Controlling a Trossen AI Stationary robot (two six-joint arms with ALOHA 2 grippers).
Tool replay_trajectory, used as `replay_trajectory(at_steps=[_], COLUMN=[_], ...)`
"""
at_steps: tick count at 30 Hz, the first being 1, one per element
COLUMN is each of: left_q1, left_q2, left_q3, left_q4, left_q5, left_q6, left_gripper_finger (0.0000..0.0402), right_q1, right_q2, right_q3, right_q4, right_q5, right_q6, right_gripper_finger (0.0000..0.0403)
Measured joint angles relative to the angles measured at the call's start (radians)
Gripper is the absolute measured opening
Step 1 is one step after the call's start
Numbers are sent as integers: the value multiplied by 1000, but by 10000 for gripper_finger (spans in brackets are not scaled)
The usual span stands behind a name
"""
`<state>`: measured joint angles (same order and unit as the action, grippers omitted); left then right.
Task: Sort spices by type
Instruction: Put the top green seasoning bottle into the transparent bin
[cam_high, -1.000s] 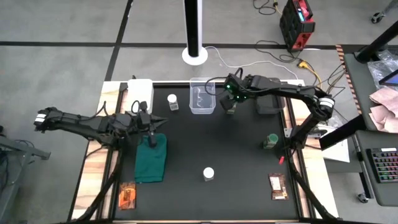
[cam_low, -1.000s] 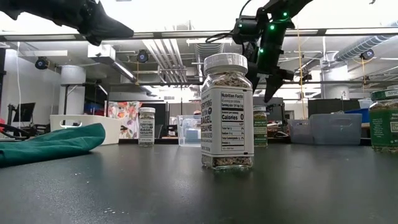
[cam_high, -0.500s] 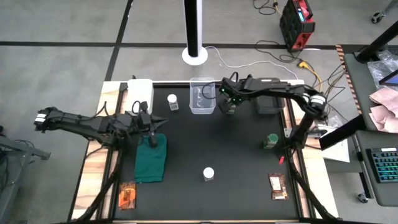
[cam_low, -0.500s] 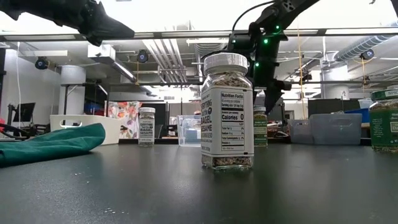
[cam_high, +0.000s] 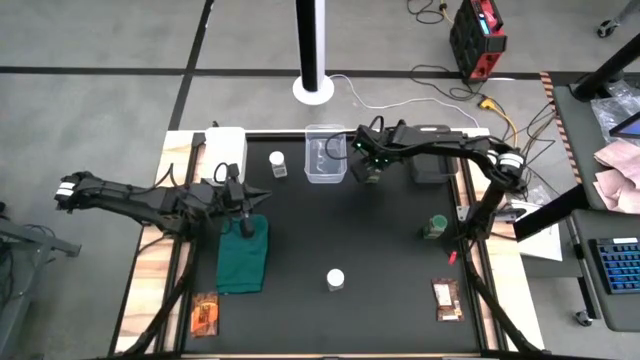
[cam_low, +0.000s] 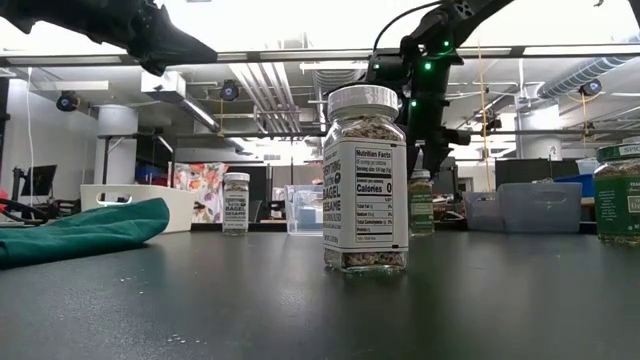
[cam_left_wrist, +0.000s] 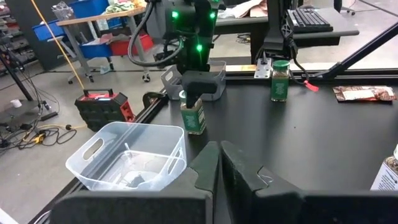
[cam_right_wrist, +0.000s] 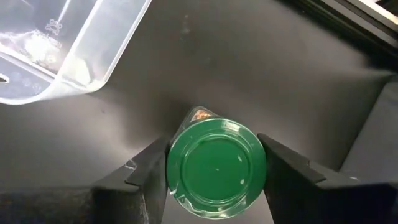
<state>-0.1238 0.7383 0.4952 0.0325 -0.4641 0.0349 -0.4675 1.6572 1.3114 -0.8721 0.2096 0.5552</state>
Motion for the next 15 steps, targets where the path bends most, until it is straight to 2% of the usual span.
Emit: replay_trajectory(at_steps=[6, 10, 12, 15], left_q1=[0, 0, 0, 0], left_q2=[0, 0, 0, 0], left_q3=[0, 0, 0, 0], left_q4=[12, 51, 61, 75], left_q5=[0, 0, 0, 0], left_q6=[3, 7, 7, 7], left_gripper_finger=[2, 2, 2, 2], right_q1=[-2, -3, -1, 3], right_q2=[-63, -90, -89, -64], right_q3=[84, 179, 230, 300], right_q4=[-112, -113, -80, -9], right_q5=[44, 51, 30, -66], right_q6=[-34, -108, -186, -331], right_gripper_finger=[197, 197, 197, 197])
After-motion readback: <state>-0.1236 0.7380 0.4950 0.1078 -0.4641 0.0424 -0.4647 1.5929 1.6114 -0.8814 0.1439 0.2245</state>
